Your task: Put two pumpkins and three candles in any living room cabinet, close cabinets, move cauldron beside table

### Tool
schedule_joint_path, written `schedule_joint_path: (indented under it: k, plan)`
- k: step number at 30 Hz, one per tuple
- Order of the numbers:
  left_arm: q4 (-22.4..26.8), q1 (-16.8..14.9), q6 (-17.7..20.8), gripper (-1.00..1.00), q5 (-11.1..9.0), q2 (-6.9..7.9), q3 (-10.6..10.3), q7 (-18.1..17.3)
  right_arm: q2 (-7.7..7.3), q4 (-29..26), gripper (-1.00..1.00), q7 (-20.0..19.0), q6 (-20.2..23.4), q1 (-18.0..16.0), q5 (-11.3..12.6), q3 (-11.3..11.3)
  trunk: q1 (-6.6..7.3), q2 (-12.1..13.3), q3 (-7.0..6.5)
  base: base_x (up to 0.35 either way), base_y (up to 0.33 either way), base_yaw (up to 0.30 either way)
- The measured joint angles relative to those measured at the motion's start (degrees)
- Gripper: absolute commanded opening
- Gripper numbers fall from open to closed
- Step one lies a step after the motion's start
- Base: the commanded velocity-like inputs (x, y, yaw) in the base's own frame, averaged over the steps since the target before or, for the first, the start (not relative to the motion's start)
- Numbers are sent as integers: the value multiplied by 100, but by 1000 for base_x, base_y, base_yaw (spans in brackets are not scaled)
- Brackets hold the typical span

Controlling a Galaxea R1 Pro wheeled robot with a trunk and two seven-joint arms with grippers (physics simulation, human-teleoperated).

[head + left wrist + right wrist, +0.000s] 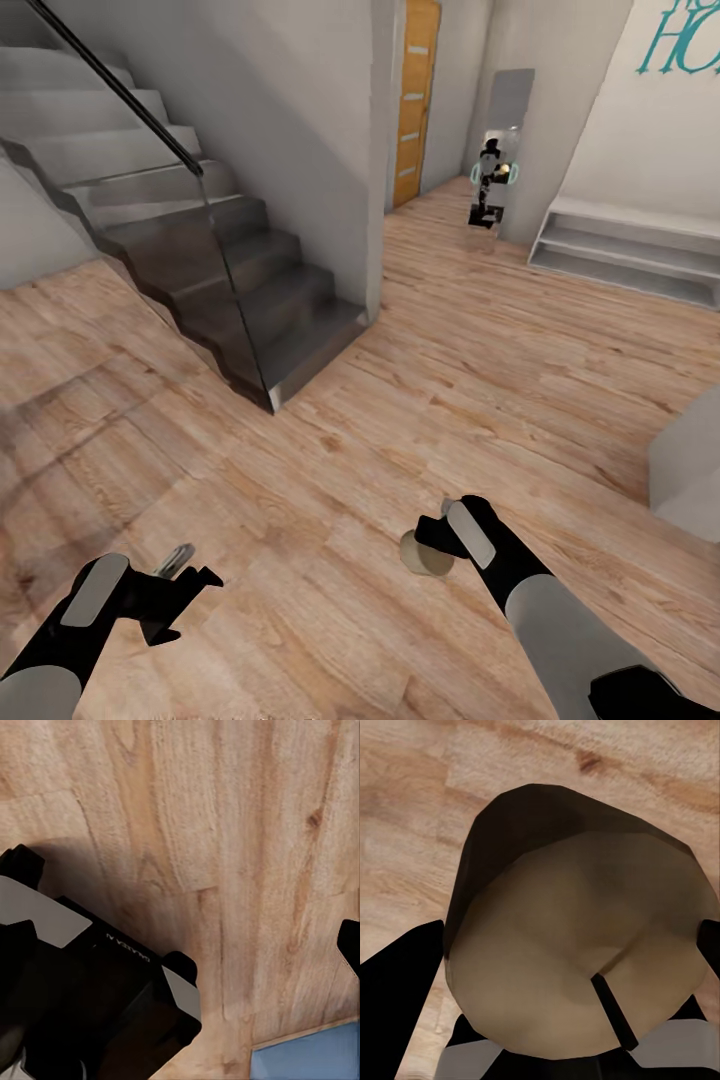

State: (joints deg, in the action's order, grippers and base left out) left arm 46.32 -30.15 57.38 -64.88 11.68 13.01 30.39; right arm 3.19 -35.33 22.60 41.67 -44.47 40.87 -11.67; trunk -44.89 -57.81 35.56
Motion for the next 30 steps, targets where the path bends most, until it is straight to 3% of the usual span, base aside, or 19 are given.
schedule_joint_path:
  k: [20, 30]
  plan:
    - [0, 0, 1, 100, 0, -6, 1, 2, 9, 0, -100, -1, -8, 0, -6, -17, 0, 0, -102, 0, 0, 248]
    - [0, 0, 1, 100, 0, -4, 1, 2, 98, 0, -100, 2, -17, 0, -56, -19, 0, 0, -169, 0, 0, 228]
